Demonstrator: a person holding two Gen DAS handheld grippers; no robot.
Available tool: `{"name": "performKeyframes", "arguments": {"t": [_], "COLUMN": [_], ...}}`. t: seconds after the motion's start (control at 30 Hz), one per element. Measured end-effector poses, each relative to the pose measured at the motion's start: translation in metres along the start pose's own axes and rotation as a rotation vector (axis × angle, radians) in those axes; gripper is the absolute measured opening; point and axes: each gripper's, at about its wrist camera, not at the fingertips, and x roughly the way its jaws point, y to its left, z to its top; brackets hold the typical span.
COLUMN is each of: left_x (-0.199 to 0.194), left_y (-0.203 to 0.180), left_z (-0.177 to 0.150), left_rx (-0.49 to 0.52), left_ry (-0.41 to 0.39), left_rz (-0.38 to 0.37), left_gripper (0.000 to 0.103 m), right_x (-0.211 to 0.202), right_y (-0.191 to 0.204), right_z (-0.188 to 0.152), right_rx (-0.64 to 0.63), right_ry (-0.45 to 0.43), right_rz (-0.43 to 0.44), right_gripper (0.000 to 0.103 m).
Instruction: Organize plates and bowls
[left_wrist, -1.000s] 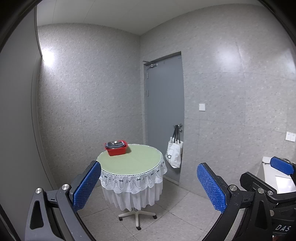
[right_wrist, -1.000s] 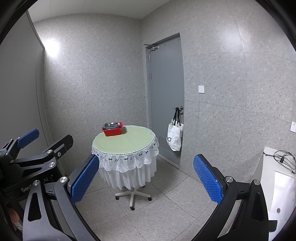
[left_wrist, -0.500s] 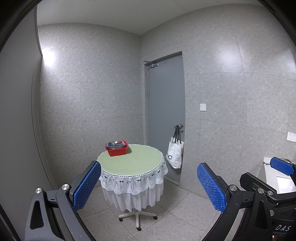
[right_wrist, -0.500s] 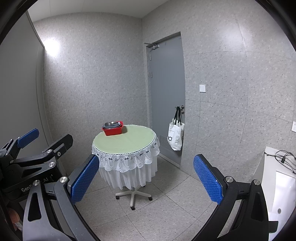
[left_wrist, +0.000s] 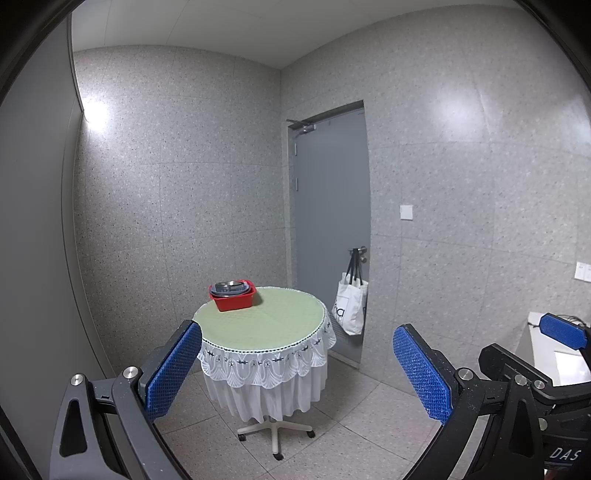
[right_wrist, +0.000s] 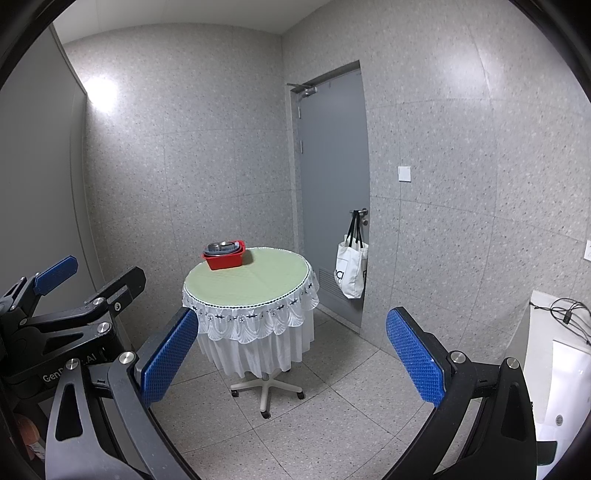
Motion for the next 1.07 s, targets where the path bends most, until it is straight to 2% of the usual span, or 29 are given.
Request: {"name": "performKeyframes", "arguments": {"t": [0.57,1.07], "left_x": [0.012,0.02], "left_y": [0.005,0.0], "left_z": [-0.001,-0.004], "left_rx": [0.005,0.014], "left_ry": [0.005,0.012], "left_rz": [0.008,0.041], "left_gripper": [0.102,0.102], "right_x": [0.017,0.042], "right_y": [-0.007,-0.041], "right_z": [-0.001,0.003], "right_rx": [0.005,0.018], "right_ry": [0.007,0.021], "right_rz": [0.01,0.041], "right_gripper": [0.103,0.103]}}
